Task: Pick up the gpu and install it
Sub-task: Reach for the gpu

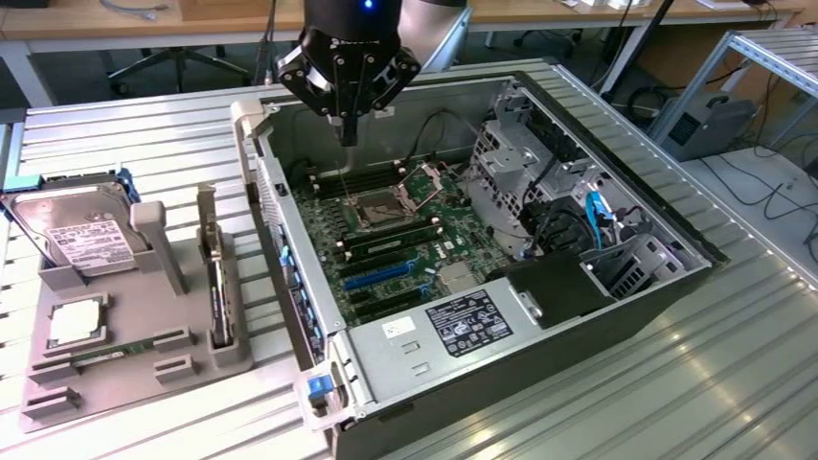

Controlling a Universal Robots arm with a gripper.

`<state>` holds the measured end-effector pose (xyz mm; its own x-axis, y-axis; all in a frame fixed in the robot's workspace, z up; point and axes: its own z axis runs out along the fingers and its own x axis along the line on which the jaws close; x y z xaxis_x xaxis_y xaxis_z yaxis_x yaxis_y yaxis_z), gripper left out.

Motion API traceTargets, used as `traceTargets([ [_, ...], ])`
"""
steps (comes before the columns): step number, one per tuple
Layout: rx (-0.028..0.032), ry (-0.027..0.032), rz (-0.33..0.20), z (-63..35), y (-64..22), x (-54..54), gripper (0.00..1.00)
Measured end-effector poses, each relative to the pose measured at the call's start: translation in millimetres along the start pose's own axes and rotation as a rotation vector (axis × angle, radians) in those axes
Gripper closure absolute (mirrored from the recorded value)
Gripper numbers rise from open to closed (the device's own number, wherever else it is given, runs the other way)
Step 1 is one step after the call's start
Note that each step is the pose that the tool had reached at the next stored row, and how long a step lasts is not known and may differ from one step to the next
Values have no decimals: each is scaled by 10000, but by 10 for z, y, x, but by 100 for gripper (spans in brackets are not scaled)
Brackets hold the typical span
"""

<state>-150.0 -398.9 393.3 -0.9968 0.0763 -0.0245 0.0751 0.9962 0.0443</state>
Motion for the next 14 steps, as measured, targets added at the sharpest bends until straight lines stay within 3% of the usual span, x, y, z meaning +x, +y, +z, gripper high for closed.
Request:
traceTargets([
  [14, 0, 1, 0, -2, -5, 59, 89],
])
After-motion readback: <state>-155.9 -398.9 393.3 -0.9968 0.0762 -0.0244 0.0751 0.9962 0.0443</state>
